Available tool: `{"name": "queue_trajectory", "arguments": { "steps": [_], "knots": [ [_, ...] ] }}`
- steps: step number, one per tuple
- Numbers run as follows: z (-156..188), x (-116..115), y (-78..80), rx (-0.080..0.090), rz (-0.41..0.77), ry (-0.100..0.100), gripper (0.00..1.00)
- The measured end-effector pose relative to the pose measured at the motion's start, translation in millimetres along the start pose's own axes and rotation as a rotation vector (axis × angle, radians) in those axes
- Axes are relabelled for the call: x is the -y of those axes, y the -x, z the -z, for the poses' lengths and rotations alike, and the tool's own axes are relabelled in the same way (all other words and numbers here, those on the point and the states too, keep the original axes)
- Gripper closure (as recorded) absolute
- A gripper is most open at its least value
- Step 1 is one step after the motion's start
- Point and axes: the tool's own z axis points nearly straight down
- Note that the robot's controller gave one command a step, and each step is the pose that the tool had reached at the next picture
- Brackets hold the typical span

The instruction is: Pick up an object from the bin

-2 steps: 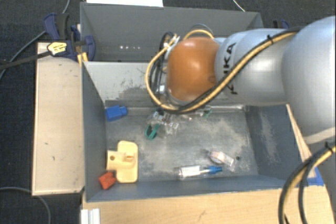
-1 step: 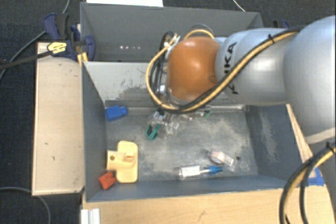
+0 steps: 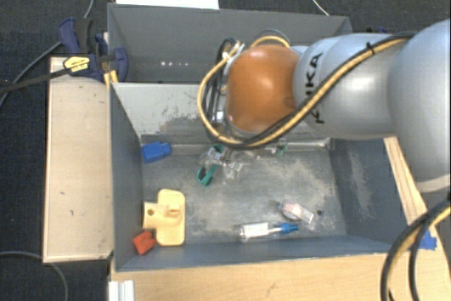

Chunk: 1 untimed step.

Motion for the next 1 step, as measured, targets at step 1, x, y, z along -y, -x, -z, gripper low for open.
{"name": "queue_trajectory", "arguments": {
  "steps": [1],
  "knots": [
    [16.4,0.1,0.6,0.002,-0.002,-0.001,1.0]
  ]
}}
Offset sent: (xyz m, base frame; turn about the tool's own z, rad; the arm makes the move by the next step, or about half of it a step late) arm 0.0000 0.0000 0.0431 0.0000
